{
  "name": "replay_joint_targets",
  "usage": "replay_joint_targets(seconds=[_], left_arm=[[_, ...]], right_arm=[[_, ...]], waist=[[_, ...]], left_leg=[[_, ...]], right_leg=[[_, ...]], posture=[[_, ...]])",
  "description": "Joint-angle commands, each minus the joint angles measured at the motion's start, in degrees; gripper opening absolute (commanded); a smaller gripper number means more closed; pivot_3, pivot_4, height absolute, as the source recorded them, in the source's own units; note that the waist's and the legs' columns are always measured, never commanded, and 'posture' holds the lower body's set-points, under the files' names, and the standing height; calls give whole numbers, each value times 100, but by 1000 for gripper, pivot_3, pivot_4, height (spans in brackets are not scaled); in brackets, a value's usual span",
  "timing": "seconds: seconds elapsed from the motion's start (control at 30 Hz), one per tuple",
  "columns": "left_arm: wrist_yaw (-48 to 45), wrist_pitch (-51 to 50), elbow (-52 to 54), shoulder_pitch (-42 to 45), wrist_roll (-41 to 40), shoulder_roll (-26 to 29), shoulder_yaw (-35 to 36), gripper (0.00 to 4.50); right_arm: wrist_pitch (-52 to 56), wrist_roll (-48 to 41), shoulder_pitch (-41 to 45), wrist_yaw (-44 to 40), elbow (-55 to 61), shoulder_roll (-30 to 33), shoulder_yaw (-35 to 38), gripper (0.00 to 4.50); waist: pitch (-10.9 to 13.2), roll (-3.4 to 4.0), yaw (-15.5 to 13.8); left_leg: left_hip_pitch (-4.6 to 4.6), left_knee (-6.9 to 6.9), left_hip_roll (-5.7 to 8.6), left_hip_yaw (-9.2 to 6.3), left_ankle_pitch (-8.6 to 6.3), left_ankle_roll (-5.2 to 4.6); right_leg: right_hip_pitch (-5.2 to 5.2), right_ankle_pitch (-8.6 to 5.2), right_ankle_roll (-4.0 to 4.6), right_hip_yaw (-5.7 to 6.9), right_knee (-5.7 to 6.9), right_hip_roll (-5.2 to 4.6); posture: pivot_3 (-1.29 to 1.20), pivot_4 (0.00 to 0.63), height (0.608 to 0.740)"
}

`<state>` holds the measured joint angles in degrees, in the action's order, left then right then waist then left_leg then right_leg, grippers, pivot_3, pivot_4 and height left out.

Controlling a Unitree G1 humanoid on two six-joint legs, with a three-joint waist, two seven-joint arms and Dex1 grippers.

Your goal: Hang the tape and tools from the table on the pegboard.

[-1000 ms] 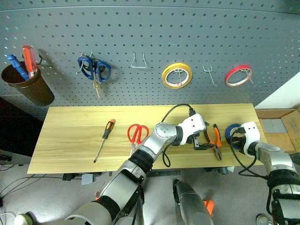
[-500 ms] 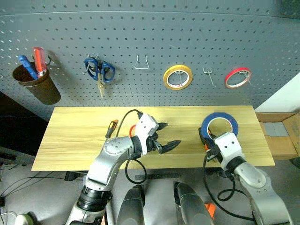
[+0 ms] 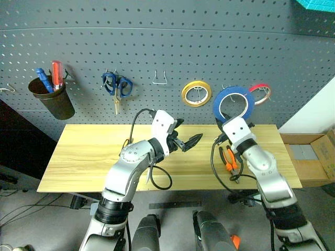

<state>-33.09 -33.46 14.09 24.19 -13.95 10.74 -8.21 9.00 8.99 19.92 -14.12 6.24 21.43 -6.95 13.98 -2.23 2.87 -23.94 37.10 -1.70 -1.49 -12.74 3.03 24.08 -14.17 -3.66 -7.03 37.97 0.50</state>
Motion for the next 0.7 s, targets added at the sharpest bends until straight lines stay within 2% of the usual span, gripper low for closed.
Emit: replay_joint_targets(seconds=[0.03,0.17,0.43,0.57,0.63,0.7], left_arm=[[38,342,-143,210,26,-97,-80,4500],[110,426,-116,168,27,-110,-92,4500],[191,402,140,-160,-8,-59,-190,4500],[234,320,358,-490,-25,-39,-339,4500],[265,385,405,-731,22,12,-388,4500],[142,578,432,-1193,202,271,-602,4500]], right_arm=[[-149,-423,451,-256,-733,8,368,380],[233,-881,706,-557,-1108,-69,623,380],[841,-1169,339,-637,-559,-146,713,3001],[1367,-1101,-687,-707,596,-49,531,4356],[1812,-1114,-1284,-788,1195,12,399,4432],[2736,-1159,-1691,-802,1525,59,291,4432]], waist=[[-5,-1,-7],[-11,1,-25],[-24,4,-101],[-28,10,-133],[-31,13,-121],[-32,15,-97]], left_leg=[[1,-1,0,0,0,0],[0,-11,-1,-3,0,0],[0,-8,3,-8,0,0],[-2,-8,3,-11,0,0],[-3,-11,4,-15,-1,-1],[-4,-11,4,-12,-2,-1]], right_leg=[[0,0,1,1,0,0],[4,4,7,4,4,-1],[3,5,8,9,10,-5],[4,5,8,11,10,-5],[1,4,8,13,5,-7],[3,3,7,11,5,-9]], posture=[[27,146,740],[36,149,740],[39,162,740],[28,182,740],[17,196,740],[7,213,740]])
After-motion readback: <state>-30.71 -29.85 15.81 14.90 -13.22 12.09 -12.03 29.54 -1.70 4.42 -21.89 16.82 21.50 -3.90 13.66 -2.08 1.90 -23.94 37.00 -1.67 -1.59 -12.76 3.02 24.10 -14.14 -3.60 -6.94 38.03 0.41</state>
